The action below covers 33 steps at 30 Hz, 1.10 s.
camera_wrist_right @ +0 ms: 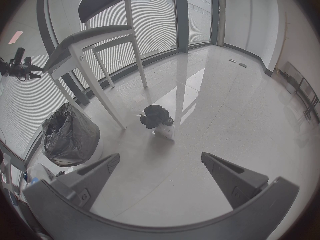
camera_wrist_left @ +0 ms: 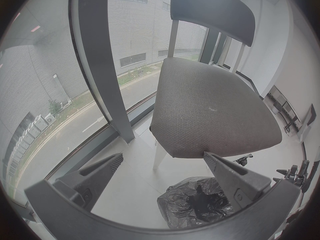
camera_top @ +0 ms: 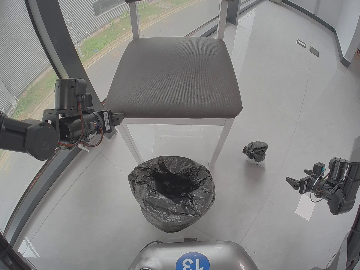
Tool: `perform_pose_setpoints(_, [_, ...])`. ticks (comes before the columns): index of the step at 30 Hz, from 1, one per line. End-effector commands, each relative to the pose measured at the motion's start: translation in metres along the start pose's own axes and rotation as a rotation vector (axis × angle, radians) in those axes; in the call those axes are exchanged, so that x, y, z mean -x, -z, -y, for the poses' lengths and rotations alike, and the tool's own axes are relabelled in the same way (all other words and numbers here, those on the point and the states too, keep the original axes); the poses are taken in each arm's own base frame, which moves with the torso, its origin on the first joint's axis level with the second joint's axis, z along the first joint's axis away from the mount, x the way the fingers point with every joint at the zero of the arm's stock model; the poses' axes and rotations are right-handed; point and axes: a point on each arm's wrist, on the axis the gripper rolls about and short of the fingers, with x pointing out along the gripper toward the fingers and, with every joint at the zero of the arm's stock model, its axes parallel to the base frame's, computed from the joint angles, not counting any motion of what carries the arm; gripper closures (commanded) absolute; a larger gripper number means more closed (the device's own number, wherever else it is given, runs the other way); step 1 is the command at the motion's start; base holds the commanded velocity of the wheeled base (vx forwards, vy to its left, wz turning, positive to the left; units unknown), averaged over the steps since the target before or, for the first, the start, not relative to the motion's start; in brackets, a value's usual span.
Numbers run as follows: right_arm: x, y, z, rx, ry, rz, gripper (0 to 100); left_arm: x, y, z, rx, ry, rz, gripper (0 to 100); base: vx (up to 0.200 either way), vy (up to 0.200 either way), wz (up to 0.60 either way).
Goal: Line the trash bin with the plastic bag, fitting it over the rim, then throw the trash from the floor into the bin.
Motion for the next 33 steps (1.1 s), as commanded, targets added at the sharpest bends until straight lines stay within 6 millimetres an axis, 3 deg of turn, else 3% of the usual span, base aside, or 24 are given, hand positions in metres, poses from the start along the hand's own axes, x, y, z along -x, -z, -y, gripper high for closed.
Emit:
perform_pose_setpoints(1, [-0.001,-0.002,0.002,0.001,0.006,0.007,0,-0.003,0.002,0.0,-0.001,-0.002,-0.007,0,0.0,0.0,0.0])
perform_pose_setpoints(11, [-0.013,-0.007,0.009,-0.006,0.006,-0.002,0,0.002,0.013,-0.013,-0.045,-0.037,-0.045,0,0.0,0.0,0.0])
perform_pose_setpoints(17, [-0.026,-0.009,0.015,-0.012,0.003,-0.018,0,0.004,0.009,-0.019,-0.036,-0.056,-0.028,0,0.0,0.0,0.0])
perform_pose_setpoints(26, [-0.068,-0.014,0.039,0.002,0.019,0.026,0,0.006,0.009,-0.025,-0.03,-0.083,-0.023,0,0.0,0.0,0.0])
perform_pose_setpoints(33, [-0.11,-0.043,0.045,-0.048,-0.013,0.057,0,0.0,0.012,-0.025,-0.031,-0.087,-0.037,0,0.0,0.0,0.0])
